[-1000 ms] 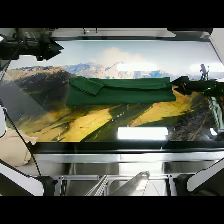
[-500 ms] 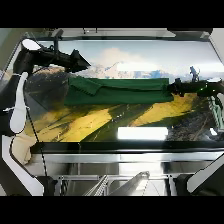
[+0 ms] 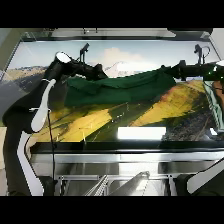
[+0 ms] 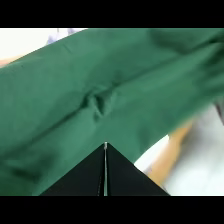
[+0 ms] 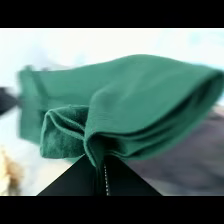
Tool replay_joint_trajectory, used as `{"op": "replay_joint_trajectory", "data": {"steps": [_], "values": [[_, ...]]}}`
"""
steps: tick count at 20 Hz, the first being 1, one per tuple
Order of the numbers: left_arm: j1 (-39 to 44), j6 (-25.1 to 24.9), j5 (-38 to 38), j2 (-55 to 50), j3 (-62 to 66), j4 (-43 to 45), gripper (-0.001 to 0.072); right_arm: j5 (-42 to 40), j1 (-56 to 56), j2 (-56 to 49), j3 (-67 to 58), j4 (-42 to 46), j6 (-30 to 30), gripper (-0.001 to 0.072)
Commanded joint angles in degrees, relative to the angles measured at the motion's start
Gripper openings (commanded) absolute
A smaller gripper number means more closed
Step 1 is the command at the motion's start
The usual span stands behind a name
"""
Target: Fold the shirts.
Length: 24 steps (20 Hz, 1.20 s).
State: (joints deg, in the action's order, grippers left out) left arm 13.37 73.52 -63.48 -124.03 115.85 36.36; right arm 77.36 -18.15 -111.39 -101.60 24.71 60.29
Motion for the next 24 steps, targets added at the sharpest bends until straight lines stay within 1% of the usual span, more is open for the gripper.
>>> {"op": "replay_joint_trajectory", "data": {"steps": [1, 4, 6, 7, 9, 10, 11, 13, 15, 17, 18, 19, 20, 22, 23, 24], "values": [[5.0, 0.6, 8.6, -4.5, 0.0, -0.4, 0.0007, 2.6, 3.7, 5.9, -0.9, -2.1, 3.3, 0.0014], [9.2, 2.7, 14.6, -7.1, 0.1, -0.4, 0.0007, 1.5, 10.1, 9.1, -0.9, -3.2, 5.1, 0.0014], [11.2, 4.7, 15.7, -8.9, 0.1, -0.5, 0.0007, -1.3, 14.7, 9.8, -0.9, -6.1, 6.1, 0.0014], [11.6, 7.3, 15.4, -9.6, 0.1, -0.6, 0.0007, -3.2, 17.2, 9.8, -0.9, -7.3, 6.2, 0.0013], [11.3, 8.0, 13.2, -9.4, 0.1, -1.1, 0.0008, -6.9, 21.7, 9.7, -0.9, -7.6, 6.2, 0.0014], [10.3, 7.9, 9.9, -8.3, 0.1, -3.7, 0.0009, -8.6, 23.6, 9.8, -0.9, -7.7, 6.2, 0.0014], [8.5, 7.6, 4.5, -6.3, 0.1, -7.0, 0.0009, -10.6, 25.6, 9.8, -0.9, -7.7, 6.2, 0.0013], [3.4, 4.6, -6.8, -0.4, 0.1, -12.2, 0.0007, -14.5, 28.9, 9.6, -0.9, -7.7, 7.2, 0.0013], [-3.4, 4.5, -16.6, 7.3, 0.1, -13.8, 0.0007, -19.6, 32.6, 8.7, -0.9, -7.6, 7.2, 0.0013], [-11.5, 4.5, -23.7, 14.9, 0.1, -13.9, 0.0007, -25.2, 37.0, 7.1, -0.9, -8.3, 7.2, 0.0013], [-15.6, 4.5, -25.6, 18.1, 0.1, -13.9, 0.0008, -29.1, 39.5, 6.1, -0.9, -9.6, 7.0, 0.0014], [-19.7, 4.5, -26.5, 21.3, 0.1, -13.9, 0.0008, -34.0, 42.5, 4.7, -0.9, -11.3, 5.4, 0.0014], [-23.5, 4.5, -26.8, 23.9, 0.1, -13.9, 0.0008, -39.3, 45.9, 3.0, -1.0, -12.9, 3.1, 0.0013], [-29.1, 4.4, -26.3, 27.9, 0.0, -13.9, 0.0009, -49.5, 52.2, -1.3, -1.4, -17.5, -3.4, 0.0018], [-31.1, 4.5, -26.3, 29.2, 0.0, -13.9, 0.0009, -54.4, 55.2, -4.3, -2.2, -22.0, -6.5, 0.0230], [-32.5, 4.5, -26.5, 30.4, 0.0, -13.9, 0.0009, -57.2, 57.4, -7.0, -3.1, -26.5, -10.1, 0.0551]]}}
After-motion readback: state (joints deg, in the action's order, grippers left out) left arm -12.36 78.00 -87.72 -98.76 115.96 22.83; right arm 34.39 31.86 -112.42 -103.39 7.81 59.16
